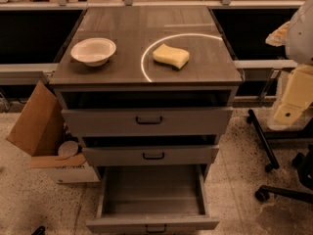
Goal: Close bottom drawer
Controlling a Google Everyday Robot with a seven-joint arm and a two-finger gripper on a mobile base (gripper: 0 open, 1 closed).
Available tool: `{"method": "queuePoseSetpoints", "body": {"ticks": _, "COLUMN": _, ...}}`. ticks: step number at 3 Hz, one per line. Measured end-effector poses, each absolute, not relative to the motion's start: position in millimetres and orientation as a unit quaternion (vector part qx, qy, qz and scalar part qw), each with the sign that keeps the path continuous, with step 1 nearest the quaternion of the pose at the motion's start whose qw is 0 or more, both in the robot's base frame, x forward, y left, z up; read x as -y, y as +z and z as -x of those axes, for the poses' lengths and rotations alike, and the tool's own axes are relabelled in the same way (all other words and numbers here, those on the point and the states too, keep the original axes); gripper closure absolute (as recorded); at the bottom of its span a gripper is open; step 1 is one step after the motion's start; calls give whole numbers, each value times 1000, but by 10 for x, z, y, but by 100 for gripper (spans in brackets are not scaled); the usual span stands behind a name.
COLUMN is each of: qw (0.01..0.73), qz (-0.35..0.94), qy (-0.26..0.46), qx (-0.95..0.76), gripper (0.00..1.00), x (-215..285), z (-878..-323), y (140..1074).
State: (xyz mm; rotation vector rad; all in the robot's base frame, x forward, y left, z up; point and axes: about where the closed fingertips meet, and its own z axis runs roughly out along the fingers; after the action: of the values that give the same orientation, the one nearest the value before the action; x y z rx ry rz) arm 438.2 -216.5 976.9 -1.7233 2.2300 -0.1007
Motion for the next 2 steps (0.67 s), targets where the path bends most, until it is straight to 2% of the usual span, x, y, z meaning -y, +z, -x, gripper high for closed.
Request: {"method": "queuePoseSetpoints", "body": {"ticks": 2, "qw": 164, "qz": 618, "qy": -33, "qx": -768, "gripper": 0, "x": 2156, "z": -4424, "y": 9787}}
